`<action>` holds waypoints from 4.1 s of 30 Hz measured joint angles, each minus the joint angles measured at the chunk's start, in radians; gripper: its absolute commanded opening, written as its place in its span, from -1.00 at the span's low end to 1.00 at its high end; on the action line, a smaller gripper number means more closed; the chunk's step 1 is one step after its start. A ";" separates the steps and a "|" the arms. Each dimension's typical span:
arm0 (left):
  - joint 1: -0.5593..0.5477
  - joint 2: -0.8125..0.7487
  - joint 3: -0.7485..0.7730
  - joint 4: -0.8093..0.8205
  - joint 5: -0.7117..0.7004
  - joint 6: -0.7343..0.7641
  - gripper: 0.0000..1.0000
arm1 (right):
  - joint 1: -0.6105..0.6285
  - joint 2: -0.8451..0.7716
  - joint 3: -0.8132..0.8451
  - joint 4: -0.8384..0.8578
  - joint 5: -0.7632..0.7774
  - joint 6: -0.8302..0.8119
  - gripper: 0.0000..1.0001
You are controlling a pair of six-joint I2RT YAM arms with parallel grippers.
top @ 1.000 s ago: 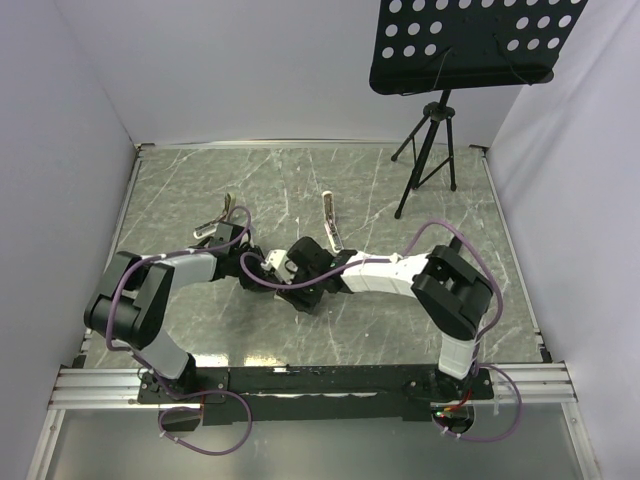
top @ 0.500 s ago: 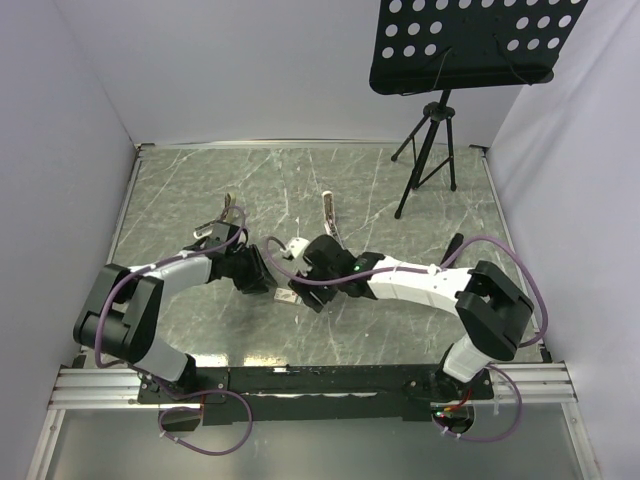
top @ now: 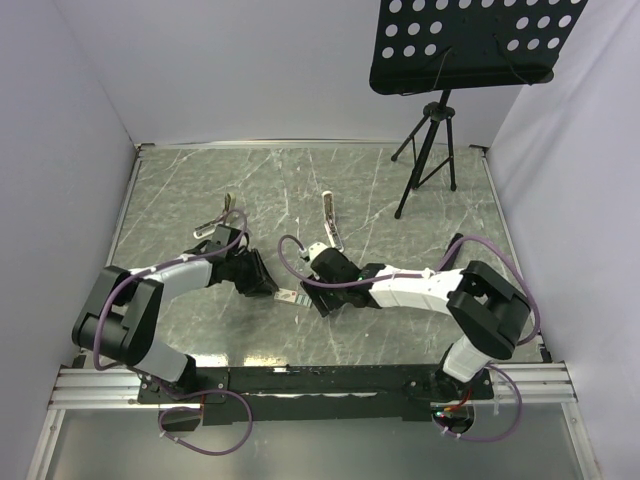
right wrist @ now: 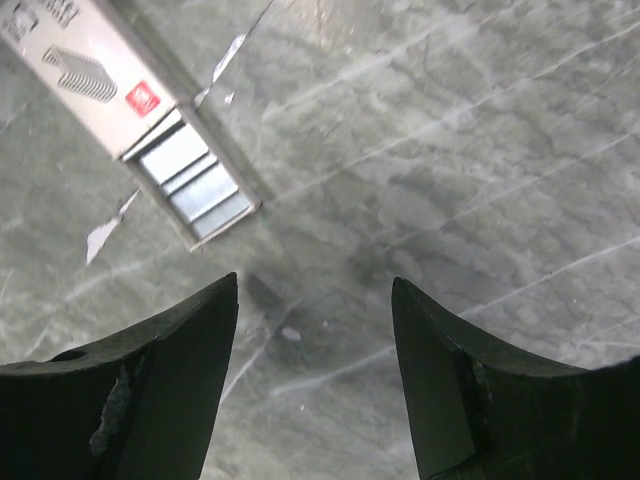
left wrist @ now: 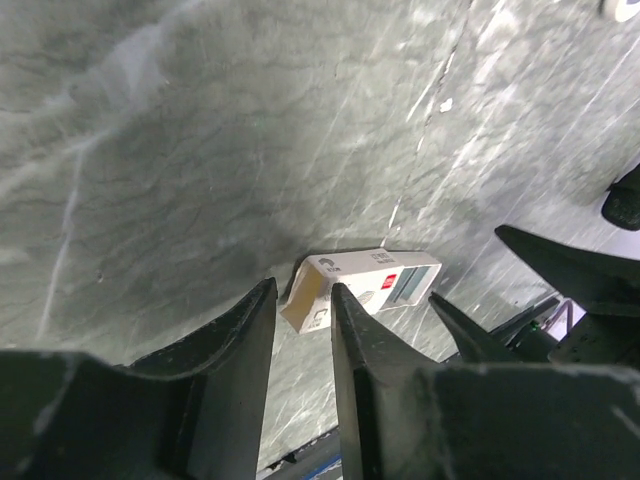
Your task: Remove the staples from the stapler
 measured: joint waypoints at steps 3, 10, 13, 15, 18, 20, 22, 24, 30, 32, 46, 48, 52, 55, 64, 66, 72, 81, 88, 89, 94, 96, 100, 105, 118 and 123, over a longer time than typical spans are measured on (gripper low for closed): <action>-0.011 0.019 -0.001 0.006 0.007 0.000 -0.37 | 0.000 0.023 0.000 0.025 0.016 0.012 0.39; -0.032 0.034 -0.001 0.014 0.017 0.000 -0.45 | 0.001 0.041 0.000 0.041 0.035 0.029 0.39; -0.032 0.038 -0.001 0.019 0.019 0.000 -0.46 | 0.005 0.051 0.006 0.048 0.048 0.031 0.39; -0.033 0.038 -0.001 0.022 0.020 0.000 -0.46 | 0.005 0.059 0.011 0.055 0.051 0.032 0.39; -0.036 0.038 -0.001 0.024 0.021 0.000 -0.46 | 0.007 0.072 0.023 0.063 0.055 0.035 0.38; -0.039 0.038 -0.001 0.025 0.020 0.000 -0.46 | 0.010 0.080 0.031 0.070 0.057 0.038 0.38; -0.042 0.038 -0.001 0.026 0.020 0.000 -0.47 | 0.010 0.087 0.036 0.077 0.059 0.039 0.38; -0.043 0.038 -0.001 0.029 0.021 0.000 -0.47 | 0.012 0.094 0.041 0.084 0.063 0.043 0.38; -0.054 0.038 -0.001 0.038 0.020 -0.008 -0.46 | 0.021 0.112 0.050 0.111 0.078 0.058 0.37; -0.058 0.038 -0.001 0.040 0.020 -0.011 -0.46 | 0.027 0.122 0.057 0.121 0.084 0.062 0.37; -0.066 0.031 -0.027 0.078 0.016 -0.063 -0.36 | 0.053 0.167 0.090 0.160 0.130 0.111 0.37; -0.067 0.024 -0.034 0.085 0.012 -0.070 -0.33 | 0.053 0.169 0.091 0.162 0.134 0.122 0.39; -0.071 0.018 -0.037 0.084 -0.001 -0.086 -0.28 | 0.053 0.173 0.096 0.161 0.148 0.154 0.40; -0.074 0.008 -0.037 0.075 -0.018 -0.093 -0.24 | 0.052 0.177 0.111 0.141 0.159 0.189 0.37; -0.092 -0.074 -0.011 -0.038 -0.094 -0.113 0.02 | 0.024 0.157 0.124 0.071 0.132 0.284 0.42; -0.090 -0.106 0.012 -0.076 -0.119 -0.112 0.05 | 0.023 0.144 0.125 0.028 0.121 0.301 0.46; -0.042 -0.298 0.058 -0.175 -0.268 -0.108 0.04 | 0.028 0.131 0.188 -0.094 0.091 0.375 0.62; -0.026 -0.800 0.019 -0.206 -0.493 -0.105 0.12 | 0.083 0.187 0.375 -0.173 0.107 0.489 0.97; -0.026 -0.974 -0.036 -0.245 -0.594 -0.071 0.18 | 0.129 0.301 0.488 -0.256 0.176 0.524 0.99; -0.026 -0.975 -0.036 -0.252 -0.605 -0.066 0.18 | 0.133 0.313 0.499 -0.268 0.190 0.527 0.99; -0.026 -0.972 -0.037 -0.277 -0.621 -0.057 0.19 | 0.146 0.377 0.566 -0.326 0.227 0.547 0.99; -0.026 -0.968 -0.037 -0.282 -0.621 -0.057 0.19 | 0.149 0.409 0.592 -0.340 0.235 0.551 0.98; -0.027 -0.964 -0.037 -0.285 -0.628 -0.057 0.19 | 0.154 0.461 0.620 -0.360 0.250 0.557 0.92; -0.028 -0.964 -0.037 -0.290 -0.639 -0.057 0.18 | 0.164 0.484 0.658 -0.390 0.264 0.558 0.75; -0.028 -0.963 -0.037 -0.296 -0.639 -0.057 0.18 | 0.176 0.494 0.678 -0.418 0.280 0.561 0.21; -0.028 -0.956 -0.037 -0.298 -0.638 -0.057 0.18 | 0.176 0.494 0.678 -0.418 0.280 0.561 0.20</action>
